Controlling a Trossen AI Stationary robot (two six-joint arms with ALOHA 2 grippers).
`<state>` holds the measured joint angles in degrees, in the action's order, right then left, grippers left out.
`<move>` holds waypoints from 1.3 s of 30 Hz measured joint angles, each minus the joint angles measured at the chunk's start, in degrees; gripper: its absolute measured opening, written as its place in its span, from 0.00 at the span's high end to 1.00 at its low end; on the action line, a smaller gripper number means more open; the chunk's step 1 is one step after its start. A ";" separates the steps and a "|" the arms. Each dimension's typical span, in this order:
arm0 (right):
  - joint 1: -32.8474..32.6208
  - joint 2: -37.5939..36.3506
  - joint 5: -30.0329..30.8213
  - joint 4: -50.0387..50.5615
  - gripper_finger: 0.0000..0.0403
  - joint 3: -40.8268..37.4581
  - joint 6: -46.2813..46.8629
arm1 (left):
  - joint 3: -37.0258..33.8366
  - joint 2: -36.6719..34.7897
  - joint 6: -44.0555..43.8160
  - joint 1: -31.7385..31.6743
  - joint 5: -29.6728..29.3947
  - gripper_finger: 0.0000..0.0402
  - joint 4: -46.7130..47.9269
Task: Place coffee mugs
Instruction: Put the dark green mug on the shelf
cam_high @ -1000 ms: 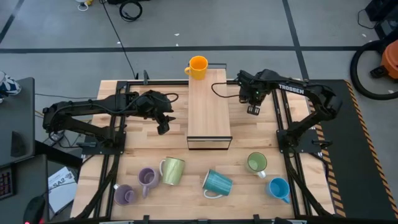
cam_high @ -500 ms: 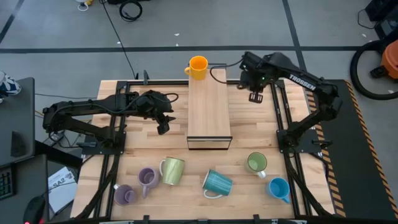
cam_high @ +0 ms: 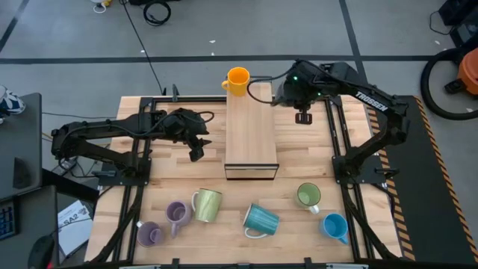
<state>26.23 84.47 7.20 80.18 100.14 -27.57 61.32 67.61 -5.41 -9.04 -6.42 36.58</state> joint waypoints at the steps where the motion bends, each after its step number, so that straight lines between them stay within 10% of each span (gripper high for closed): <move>1: -0.56 0.00 -0.91 -0.62 0.90 0.00 -0.06 | 0.00 0.00 0.00 0.02 0.00 0.57 -0.17; 39: -6.40 9.51 -5.72 -5.25 0.83 0.07 -3.33 | 0.00 0.00 0.01 0.01 0.00 0.57 -0.02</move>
<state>19.84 93.97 1.48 74.94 100.20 -30.89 61.32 67.61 -5.40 -9.03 -6.42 36.56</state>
